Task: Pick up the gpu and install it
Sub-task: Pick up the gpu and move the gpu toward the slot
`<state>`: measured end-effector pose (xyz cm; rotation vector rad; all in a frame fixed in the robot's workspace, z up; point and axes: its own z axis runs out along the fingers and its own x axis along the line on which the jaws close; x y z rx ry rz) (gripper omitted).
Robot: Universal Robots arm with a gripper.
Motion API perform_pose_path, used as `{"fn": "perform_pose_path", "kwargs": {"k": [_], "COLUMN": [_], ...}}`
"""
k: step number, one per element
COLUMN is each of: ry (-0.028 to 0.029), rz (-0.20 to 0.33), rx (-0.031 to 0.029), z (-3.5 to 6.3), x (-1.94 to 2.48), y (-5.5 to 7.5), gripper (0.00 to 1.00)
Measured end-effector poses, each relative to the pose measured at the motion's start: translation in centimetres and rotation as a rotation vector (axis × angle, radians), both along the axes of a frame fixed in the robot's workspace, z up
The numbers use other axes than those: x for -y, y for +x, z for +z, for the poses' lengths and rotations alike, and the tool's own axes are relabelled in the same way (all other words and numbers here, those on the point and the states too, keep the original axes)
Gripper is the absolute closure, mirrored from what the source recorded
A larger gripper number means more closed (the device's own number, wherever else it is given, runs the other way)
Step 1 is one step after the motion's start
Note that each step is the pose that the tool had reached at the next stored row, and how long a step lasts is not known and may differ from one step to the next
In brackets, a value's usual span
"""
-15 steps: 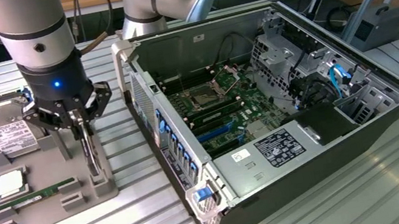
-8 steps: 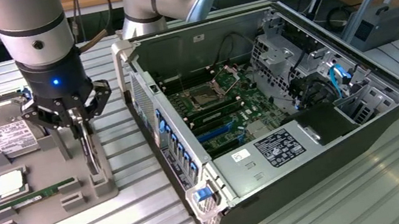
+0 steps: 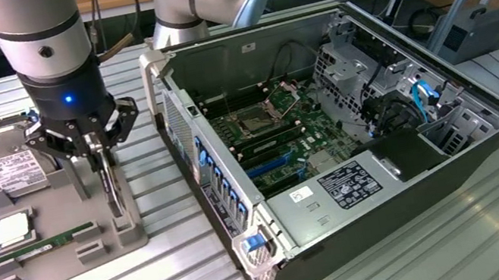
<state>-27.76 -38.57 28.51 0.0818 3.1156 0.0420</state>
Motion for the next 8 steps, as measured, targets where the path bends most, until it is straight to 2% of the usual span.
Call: {"fn": "perform_pose_path", "kwargs": {"k": [8], "ry": [0.0000], "rz": [0.000], "rx": [0.0000], "z": [0.76], "x": [0.00], "y": [0.00], "gripper": [0.73]}}
